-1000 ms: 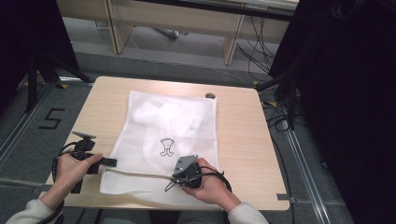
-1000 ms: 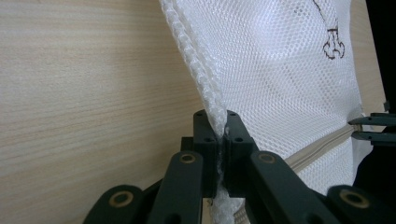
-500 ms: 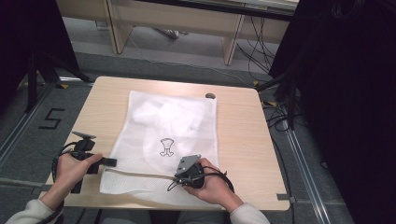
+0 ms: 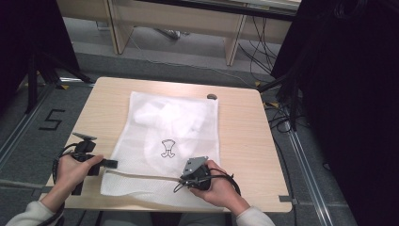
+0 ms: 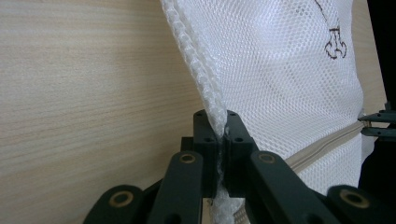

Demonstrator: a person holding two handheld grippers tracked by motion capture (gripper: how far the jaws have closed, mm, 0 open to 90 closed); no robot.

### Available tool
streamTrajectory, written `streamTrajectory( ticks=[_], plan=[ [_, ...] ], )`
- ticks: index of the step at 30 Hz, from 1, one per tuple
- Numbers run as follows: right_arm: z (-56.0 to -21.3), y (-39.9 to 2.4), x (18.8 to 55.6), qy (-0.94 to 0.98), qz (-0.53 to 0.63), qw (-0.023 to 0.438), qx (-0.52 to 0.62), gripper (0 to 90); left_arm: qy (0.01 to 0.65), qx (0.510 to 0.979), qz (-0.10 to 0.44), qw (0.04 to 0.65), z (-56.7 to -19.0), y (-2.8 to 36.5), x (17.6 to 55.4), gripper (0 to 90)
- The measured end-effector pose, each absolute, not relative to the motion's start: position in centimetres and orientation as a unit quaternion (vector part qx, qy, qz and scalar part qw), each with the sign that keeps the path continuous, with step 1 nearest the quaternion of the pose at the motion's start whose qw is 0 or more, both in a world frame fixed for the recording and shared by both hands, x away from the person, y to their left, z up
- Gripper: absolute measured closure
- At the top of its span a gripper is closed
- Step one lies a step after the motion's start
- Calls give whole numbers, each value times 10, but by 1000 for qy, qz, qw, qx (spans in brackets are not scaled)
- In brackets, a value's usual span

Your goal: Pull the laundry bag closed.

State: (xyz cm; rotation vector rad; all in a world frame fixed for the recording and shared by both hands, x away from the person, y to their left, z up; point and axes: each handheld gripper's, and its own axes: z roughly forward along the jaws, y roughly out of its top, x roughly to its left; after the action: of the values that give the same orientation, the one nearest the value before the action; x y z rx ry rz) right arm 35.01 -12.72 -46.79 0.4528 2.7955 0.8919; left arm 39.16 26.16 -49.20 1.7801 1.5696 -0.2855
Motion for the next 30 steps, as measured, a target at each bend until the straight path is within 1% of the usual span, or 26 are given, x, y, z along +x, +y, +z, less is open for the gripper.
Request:
streamTrajectory(
  ticks=[7, 8, 13, 30],
  plan=[
    [-467, -130, 350, 939, 299, 87, 146, 827, 613, 690, -113, 367, -492, 261, 391, 856],
    [-468, -130, 350, 938, 300, 85, 148, 826, 628, 678, -118, 364, -491, 259, 390, 856],
    [-467, -135, 350, 938, 300, 89, 150, 826, 613, 692, -111, 365, -492, 261, 392, 856],
    [-466, -147, 348, 937, 295, 89, 164, 826, 615, 690, -109, 366, -493, 261, 392, 856]
  ],
)
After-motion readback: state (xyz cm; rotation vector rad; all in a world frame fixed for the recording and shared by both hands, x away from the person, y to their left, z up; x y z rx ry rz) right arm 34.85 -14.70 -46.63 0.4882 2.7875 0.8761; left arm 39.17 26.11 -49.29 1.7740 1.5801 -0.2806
